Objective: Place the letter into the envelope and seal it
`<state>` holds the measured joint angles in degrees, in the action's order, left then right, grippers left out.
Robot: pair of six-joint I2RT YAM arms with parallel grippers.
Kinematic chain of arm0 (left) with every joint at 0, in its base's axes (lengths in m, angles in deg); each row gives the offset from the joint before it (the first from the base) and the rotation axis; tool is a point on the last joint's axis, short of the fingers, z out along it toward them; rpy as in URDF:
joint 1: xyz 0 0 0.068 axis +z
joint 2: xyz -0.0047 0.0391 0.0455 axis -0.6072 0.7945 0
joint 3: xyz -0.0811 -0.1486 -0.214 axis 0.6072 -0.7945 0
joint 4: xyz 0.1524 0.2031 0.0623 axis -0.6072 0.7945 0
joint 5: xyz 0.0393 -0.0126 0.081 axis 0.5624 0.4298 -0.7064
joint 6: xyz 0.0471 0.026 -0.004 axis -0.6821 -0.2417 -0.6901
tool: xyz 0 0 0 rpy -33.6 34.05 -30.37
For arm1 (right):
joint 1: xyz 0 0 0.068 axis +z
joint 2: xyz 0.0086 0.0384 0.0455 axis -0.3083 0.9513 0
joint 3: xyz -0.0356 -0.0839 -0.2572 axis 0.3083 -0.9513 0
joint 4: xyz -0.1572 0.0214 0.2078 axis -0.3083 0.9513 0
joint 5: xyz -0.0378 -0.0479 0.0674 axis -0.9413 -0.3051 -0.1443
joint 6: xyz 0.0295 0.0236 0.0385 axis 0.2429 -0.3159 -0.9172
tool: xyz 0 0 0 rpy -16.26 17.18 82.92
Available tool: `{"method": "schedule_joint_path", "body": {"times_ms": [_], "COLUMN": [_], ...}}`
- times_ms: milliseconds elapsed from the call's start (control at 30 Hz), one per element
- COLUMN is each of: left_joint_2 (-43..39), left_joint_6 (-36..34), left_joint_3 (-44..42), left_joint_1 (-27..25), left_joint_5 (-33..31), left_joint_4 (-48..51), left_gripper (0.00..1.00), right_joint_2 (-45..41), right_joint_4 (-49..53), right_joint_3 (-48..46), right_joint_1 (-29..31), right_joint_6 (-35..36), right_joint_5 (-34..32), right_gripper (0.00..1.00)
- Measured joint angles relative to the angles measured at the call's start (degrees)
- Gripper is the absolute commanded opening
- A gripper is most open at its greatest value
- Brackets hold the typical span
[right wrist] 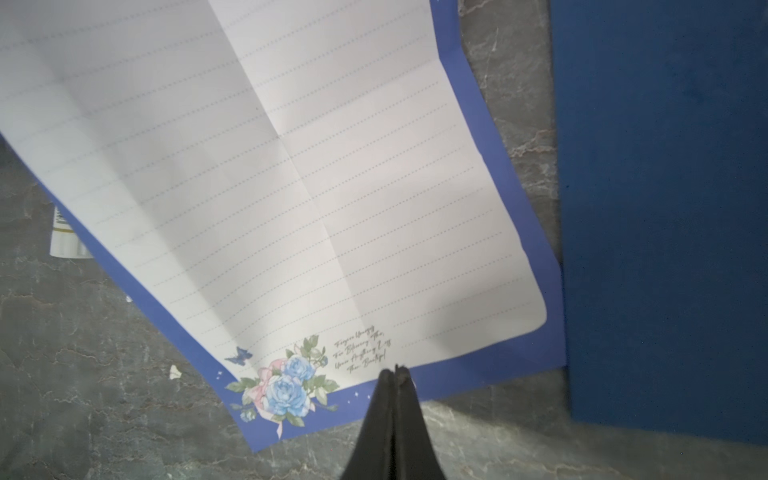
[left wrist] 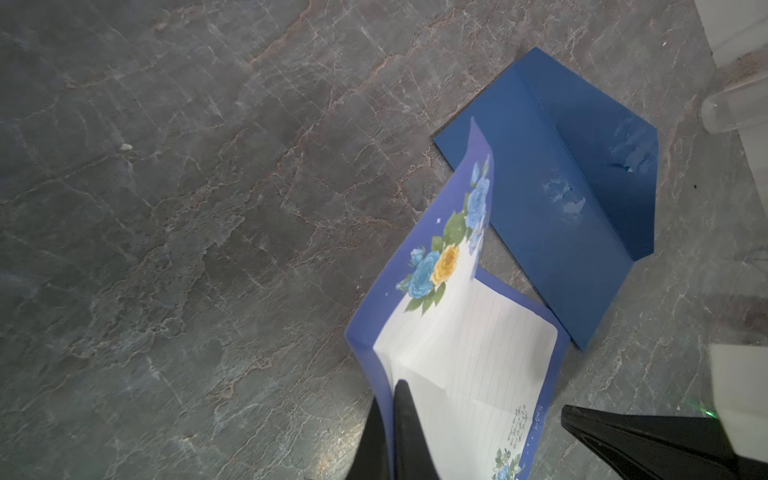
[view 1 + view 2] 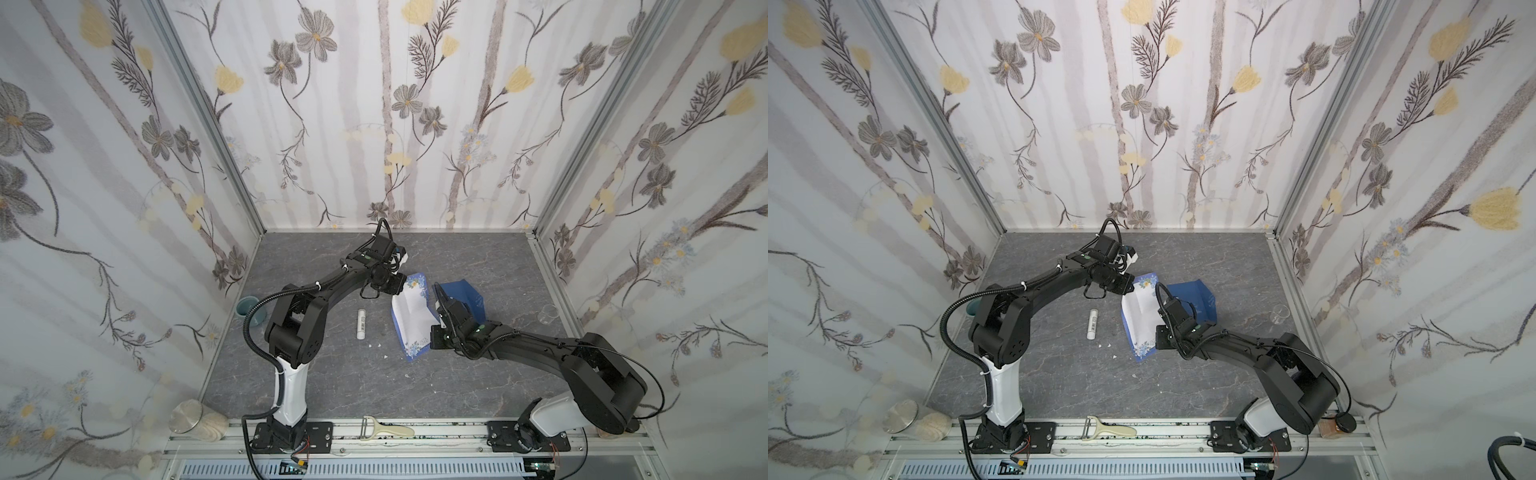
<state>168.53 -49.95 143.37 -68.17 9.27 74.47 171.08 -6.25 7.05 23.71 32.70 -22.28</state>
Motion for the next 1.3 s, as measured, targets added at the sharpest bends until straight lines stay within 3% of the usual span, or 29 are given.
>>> {"method": "schedule_joint_path", "body": {"times_ms": [300,367,567,700,1000,1300], "left_joint_2": [0.2,0.5,2.8,4.3,4.5,4.6], "left_joint_6": [-1.5,-1.7,0.1,2.2,5.5,8.9], "left_joint_3": [0.0,0.0,0.6,0.5,-0.8,-3.5], "left_joint_1": [0.5,0.7,4.8,9.3,12.1,14.9], "left_joint_5": [1.9,2.3,10.0,16.5,27.3,33.2], "left_joint_4": [-0.2,-0.2,-0.5,-0.5,-1.7,-4.9], "left_gripper": [0.07,0.23,0.38,0.4,0.42,0.4], "right_joint_2": [6.8,7.3,7.4,7.6,8.9,9.4], "right_joint_4": [-1.4,-3.2,-8.8,-11.0,-13.7,-14.2], "right_joint_3": [1.5,1.3,-1.3,-2.1,-2.0,-1.7], "right_joint_1": [-0.4,-0.4,-0.4,-0.4,-0.4,-0.4], "right_joint_6": [1.7,1.9,1.4,0.8,0.4,0.2], "right_joint_5": [-0.3,-0.3,-0.2,-0.2,-0.2,-0.2], "right_gripper": [0.0,0.0,0.0,0.0,0.0,0.0]}}
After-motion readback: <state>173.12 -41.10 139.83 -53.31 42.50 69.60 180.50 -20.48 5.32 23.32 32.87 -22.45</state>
